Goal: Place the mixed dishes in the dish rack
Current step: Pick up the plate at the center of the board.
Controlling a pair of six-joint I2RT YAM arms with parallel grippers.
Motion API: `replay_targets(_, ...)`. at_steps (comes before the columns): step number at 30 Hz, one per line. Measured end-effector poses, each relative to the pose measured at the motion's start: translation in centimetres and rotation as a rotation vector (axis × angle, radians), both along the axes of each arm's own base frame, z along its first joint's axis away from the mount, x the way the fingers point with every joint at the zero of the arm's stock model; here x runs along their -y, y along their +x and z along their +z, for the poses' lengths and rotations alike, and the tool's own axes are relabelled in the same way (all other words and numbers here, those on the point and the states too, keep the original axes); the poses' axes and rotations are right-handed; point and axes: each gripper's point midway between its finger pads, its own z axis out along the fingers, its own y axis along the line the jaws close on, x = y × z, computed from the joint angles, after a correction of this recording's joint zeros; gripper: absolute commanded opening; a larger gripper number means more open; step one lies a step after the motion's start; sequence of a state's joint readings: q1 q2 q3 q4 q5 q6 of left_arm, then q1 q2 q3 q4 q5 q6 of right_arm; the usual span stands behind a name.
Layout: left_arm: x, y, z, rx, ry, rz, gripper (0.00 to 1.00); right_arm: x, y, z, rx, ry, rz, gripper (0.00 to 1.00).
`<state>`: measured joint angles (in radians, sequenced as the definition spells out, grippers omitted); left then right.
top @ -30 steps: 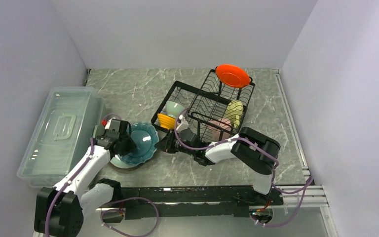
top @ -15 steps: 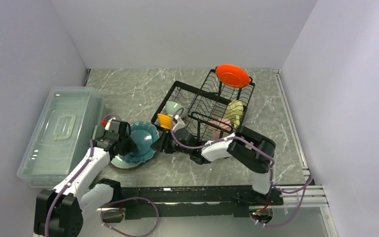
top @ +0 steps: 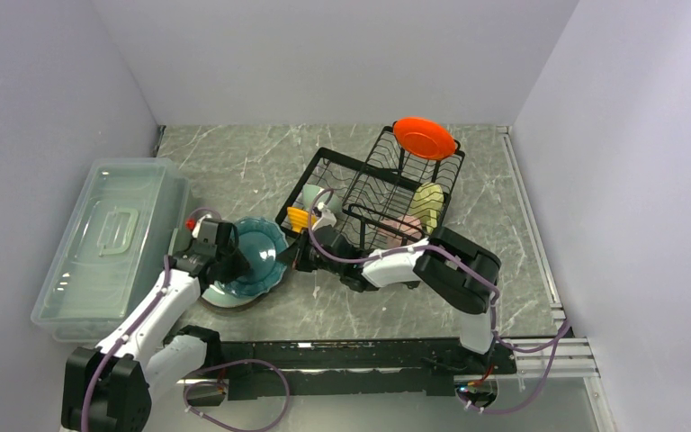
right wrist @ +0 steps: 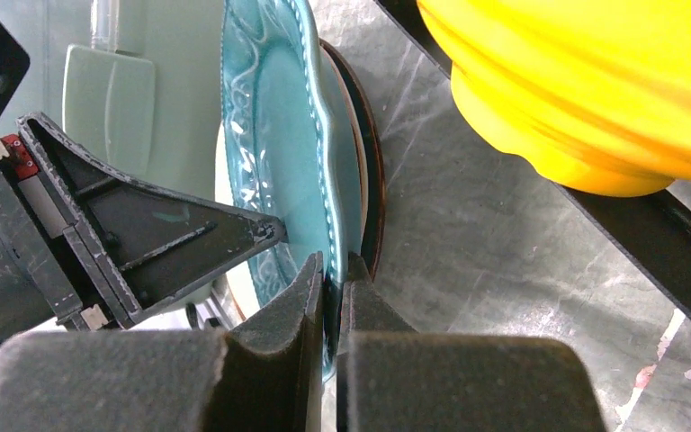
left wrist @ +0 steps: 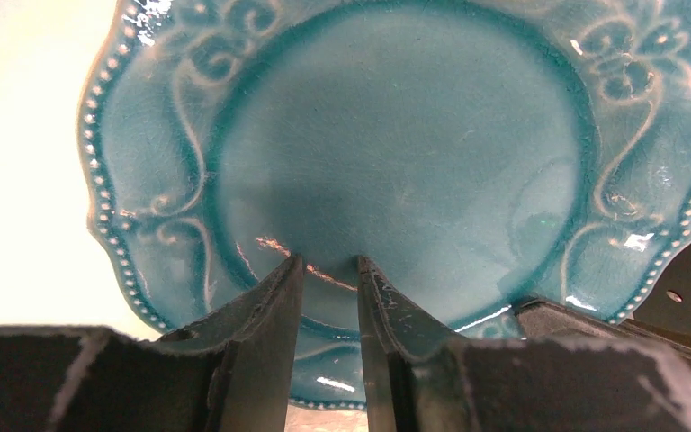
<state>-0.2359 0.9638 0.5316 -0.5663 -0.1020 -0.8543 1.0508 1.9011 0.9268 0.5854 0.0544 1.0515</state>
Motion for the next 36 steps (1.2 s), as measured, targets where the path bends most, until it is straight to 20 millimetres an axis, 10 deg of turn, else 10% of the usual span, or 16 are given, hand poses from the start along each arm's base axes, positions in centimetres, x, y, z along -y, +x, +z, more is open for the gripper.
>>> replay_targets(11, 0.7, -1.9, 1.0, -0.056, -0.038, -0.031, 0.64, -0.3, 0.0, 0.2, 0.004, -0.014, 0.008, 0.00)
replay_targets(28, -0.6, 0.1, 15.9, 0.209, 0.059, -0.118, 0.75, 0.9, 0.4, 2.7, 0.096, -0.151, 0.025, 0.00)
replay_targets(36, -2.0, -0.8, 18.1, 0.261, 0.128, -0.125, 0.75, 1.5, 0.6, 4.7, 0.141, -0.191, 0.027, 0.00)
